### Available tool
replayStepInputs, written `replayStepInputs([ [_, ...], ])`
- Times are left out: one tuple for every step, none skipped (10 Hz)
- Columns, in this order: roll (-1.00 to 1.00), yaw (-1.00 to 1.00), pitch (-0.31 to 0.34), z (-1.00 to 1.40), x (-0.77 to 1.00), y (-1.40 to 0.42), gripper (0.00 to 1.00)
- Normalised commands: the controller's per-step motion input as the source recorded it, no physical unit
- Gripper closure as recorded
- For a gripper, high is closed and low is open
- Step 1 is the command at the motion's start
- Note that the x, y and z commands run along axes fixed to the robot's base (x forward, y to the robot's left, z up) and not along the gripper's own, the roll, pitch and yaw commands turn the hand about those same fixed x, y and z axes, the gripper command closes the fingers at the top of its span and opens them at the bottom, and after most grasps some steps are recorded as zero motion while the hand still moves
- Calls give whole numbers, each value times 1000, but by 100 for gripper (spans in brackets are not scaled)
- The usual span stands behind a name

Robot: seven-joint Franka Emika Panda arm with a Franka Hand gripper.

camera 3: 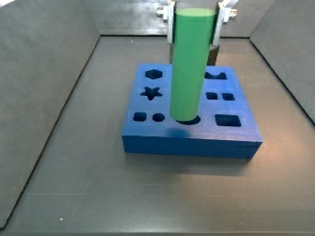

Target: Insert the oval object.

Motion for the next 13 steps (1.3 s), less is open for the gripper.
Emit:
replayStepInputs([
  [63,31,31,-206,29,106,100],
  [93,0,49,-183,94,140,100],
  [20,-51,31,-197,91,151,100],
  [0,0,0,-186,57,89,100],
  [0,0,0,-211,60,37,100],
  [-31,-6,0,-223,97,0,100],
  [-39,-37,0,-211,80,0,100],
  [-40,-46,0,-214,63,0,100],
  [-39,-49,0,-226,60,0,100],
  [-14,-46,0,-257,220,0,100],
  [0,-89,21,-294,440,23,100],
  [0,-169,37,-274,434,69,100],
  [0,-251,29,-266,354,43,100],
])
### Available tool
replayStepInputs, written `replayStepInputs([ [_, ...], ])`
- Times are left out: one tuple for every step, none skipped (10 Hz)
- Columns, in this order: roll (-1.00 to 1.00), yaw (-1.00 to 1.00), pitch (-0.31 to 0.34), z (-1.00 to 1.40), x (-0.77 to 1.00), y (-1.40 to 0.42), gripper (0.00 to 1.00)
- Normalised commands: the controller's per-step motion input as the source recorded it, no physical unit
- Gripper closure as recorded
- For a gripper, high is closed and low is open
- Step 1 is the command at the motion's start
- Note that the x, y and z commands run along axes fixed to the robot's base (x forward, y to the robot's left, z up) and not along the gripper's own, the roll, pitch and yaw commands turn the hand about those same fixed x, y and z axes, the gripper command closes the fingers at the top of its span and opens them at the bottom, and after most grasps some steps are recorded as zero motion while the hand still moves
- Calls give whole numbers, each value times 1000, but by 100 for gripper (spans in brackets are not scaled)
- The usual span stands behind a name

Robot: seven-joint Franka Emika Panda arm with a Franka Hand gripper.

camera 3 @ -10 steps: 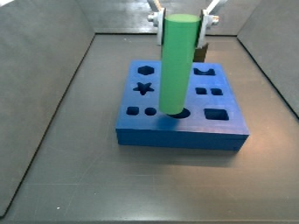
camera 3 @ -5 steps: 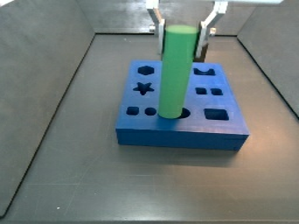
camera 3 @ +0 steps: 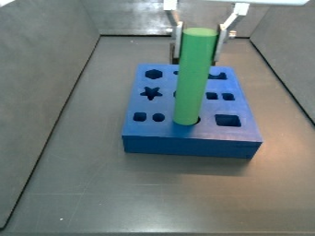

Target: Insert the oval object.

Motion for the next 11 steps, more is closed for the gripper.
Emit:
replayStepInputs([
  [0,-254,24,-271,249,34,100],
  [0,-214,0,-306,11,6,100],
  [0,-140,-57,-340,0,0,100],
  [0,-89,-104,-371,0,0,100],
  [0,-63,-44,-320,0,0,100],
  [0,-31,-43,-286,0,0,100],
  [0,-20,-19,-246,0,20,100],
  [0,-31,-59,-194,0,0,100],
  [0,0,-66,-46,0,0,100],
  [-26,0,-4,0,0,20,100],
  [0,0,0,0,0,0,100],
])
